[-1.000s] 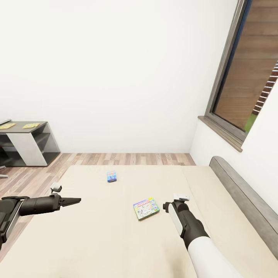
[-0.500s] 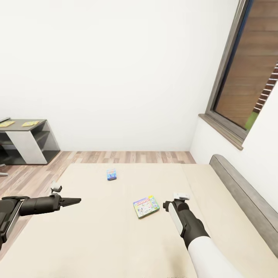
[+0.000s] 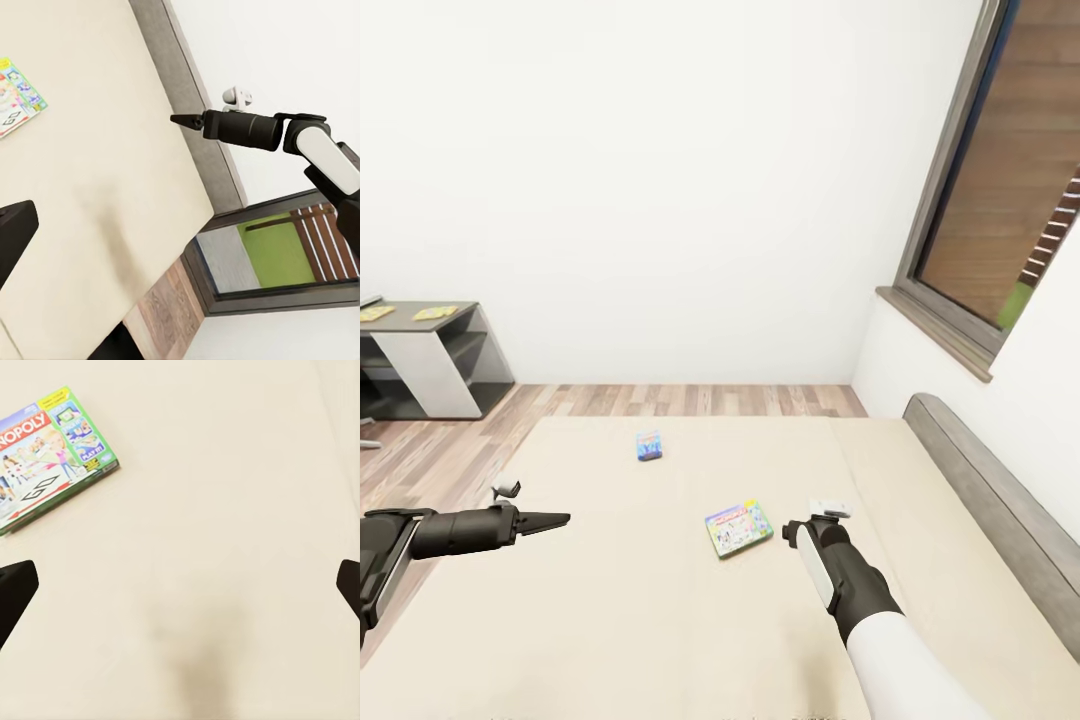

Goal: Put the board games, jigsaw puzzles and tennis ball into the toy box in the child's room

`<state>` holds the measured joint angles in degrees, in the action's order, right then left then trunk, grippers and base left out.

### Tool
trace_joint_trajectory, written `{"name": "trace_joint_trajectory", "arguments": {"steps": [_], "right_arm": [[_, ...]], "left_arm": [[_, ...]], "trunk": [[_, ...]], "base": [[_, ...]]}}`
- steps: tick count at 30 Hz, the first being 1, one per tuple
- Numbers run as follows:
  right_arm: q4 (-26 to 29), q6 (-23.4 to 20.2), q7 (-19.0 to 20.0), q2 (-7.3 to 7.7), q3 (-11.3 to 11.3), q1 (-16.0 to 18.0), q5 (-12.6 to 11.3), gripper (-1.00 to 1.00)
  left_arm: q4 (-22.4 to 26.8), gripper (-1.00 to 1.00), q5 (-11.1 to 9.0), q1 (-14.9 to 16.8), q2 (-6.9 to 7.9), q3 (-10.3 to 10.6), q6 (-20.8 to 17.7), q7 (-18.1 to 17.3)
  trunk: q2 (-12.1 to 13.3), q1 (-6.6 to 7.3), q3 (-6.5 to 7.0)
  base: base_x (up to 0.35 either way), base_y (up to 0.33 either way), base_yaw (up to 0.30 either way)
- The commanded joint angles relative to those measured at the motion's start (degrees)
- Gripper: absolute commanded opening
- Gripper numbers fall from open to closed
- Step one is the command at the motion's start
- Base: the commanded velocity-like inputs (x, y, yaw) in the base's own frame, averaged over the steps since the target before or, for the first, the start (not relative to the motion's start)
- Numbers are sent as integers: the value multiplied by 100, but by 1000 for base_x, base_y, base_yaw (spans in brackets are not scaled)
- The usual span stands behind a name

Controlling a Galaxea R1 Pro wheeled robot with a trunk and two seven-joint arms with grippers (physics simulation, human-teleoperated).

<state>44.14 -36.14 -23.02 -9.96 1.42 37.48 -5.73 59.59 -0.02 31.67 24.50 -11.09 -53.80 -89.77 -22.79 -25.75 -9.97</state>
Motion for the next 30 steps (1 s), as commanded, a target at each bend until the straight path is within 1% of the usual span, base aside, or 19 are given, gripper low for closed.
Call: {"name": "trace_joint_trajectory", "arguments": {"steps": [1,30], "right_arm": [[7,-8,-45,-4,7,4,-60,100],[7,-7,-45,-4,7,4,-61,100]], "left_arm": [[1,100,2,5,2,2,-61,-23],[4,100,11,3,-3,2,-61,-23]], "trunk": [[-13,-3,-22],[-13,-3,-295]], "base": [[0,0,0],[0,0,0]]}}
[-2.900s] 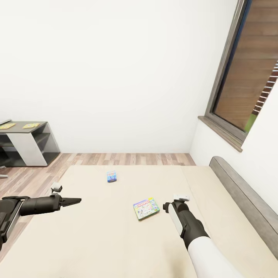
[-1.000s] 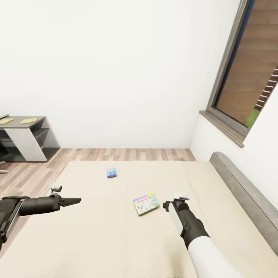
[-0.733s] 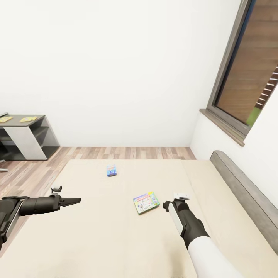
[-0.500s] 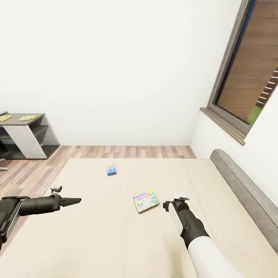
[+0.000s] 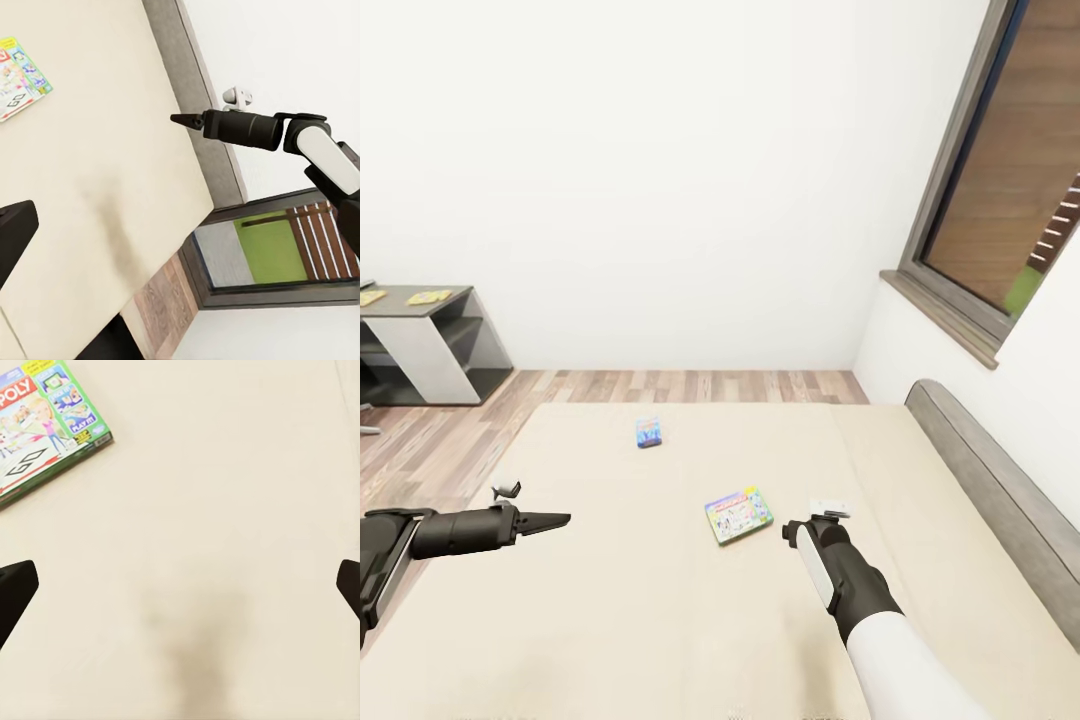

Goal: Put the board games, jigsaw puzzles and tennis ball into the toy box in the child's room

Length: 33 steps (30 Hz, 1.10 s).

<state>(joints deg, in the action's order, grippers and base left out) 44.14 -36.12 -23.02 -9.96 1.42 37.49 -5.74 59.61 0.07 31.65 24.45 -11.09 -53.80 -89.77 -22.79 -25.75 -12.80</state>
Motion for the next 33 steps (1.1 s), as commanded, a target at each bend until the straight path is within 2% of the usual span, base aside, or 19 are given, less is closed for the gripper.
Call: {"name": "trace_joint_trajectory", "arguments": {"steps": [1,33], "right_arm": [[7,-9,-45,-4,7,4,-60,100],[7,0,-48,-4,7,3,-63,100]], "left_arm": [[1,100,2,4,2,2,-61,-23],[-1,100,5,7,-1,9,-61,-23]], "trunk": [[-12,-3,-21],[-12,-3,-283]], "base": [[0,0,0],[0,0,-21]]}}
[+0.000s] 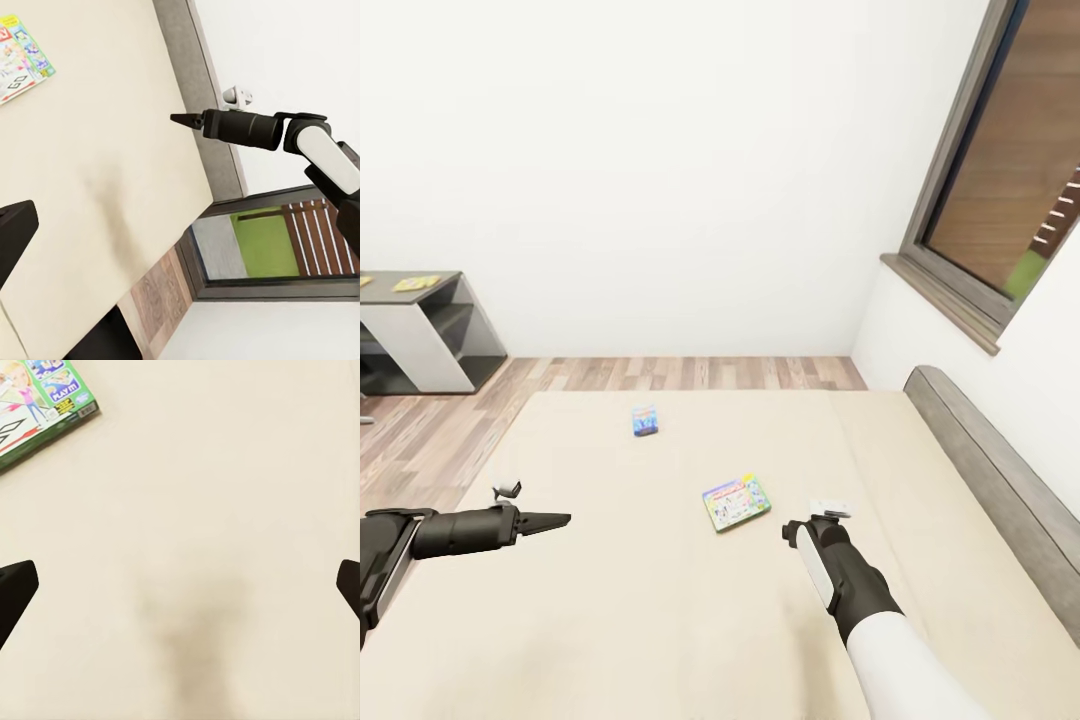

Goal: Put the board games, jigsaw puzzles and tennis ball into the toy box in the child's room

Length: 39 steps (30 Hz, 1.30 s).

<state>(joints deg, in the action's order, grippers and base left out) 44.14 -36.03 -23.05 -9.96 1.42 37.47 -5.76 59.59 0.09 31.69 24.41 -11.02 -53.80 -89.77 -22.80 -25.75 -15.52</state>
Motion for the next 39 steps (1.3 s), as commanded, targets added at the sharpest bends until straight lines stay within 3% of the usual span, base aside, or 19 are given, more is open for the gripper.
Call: {"name": "trace_joint_trajectory", "arguments": {"steps": [1,15,39], "right_arm": [[7,-7,-46,-4,7,2,-59,100],[-8,332,-43,-4,7,-46,-57,100],[-10,340,-42,-4,-2,-47,-57,100]], "left_arm": [[1,100,3,4,2,2,-61,-23],[0,100,8,3,2,-5,-61,-23],[0,100,8,2,0,-4,-61,-23]], "trunk": [[-12,-3,-15],[-12,-3,-23],[-12,-3,-23]], "base": [[0,0,0],[0,0,0],[0,0,0]]}}
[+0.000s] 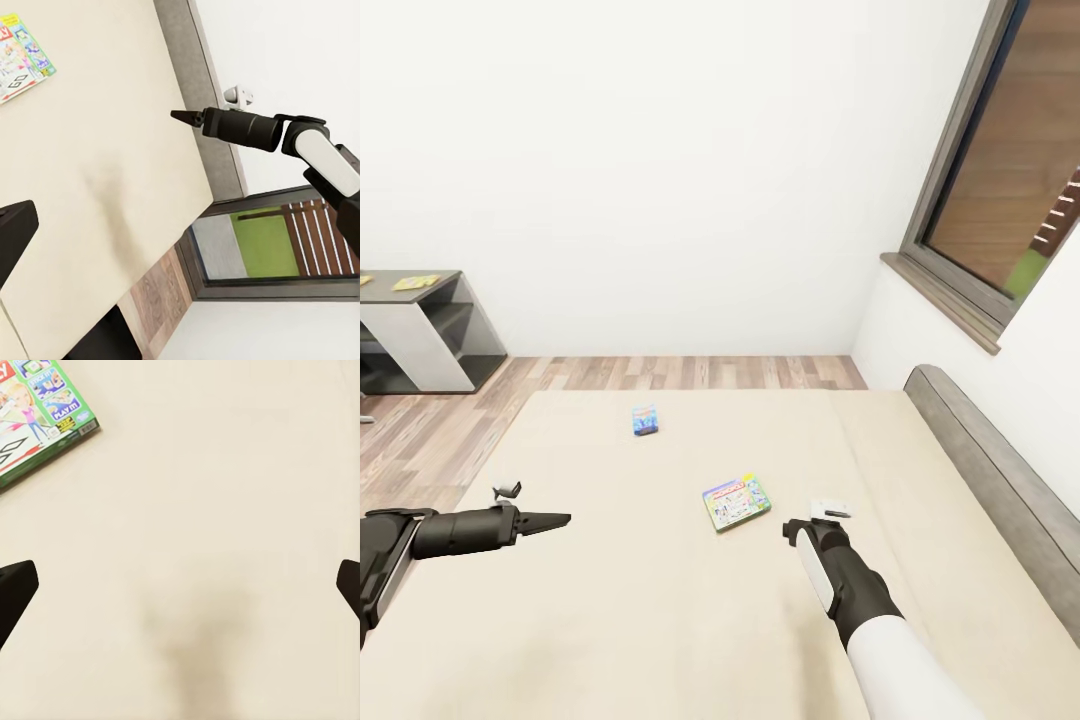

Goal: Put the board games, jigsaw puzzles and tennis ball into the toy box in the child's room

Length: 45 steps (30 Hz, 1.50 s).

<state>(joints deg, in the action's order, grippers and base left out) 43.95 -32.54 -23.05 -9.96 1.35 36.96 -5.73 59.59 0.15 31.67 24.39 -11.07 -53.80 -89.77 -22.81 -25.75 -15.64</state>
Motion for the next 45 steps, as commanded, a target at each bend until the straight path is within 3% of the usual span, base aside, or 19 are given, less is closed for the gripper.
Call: {"name": "trace_joint_trajectory", "arguments": {"steps": [1,45], "right_arm": [[8,-9,-42,-4,6,4,-60,100],[8,-7,-42,-4,6,4,-60,100]], "left_arm": [[1,100,3,4,3,4,-61,-23],[1,100,11,1,-3,8,-61,-23]], "trunk": [[-11,-3,-11],[-11,-3,-13]], "base": [[0,0,0],[0,0,0]]}}
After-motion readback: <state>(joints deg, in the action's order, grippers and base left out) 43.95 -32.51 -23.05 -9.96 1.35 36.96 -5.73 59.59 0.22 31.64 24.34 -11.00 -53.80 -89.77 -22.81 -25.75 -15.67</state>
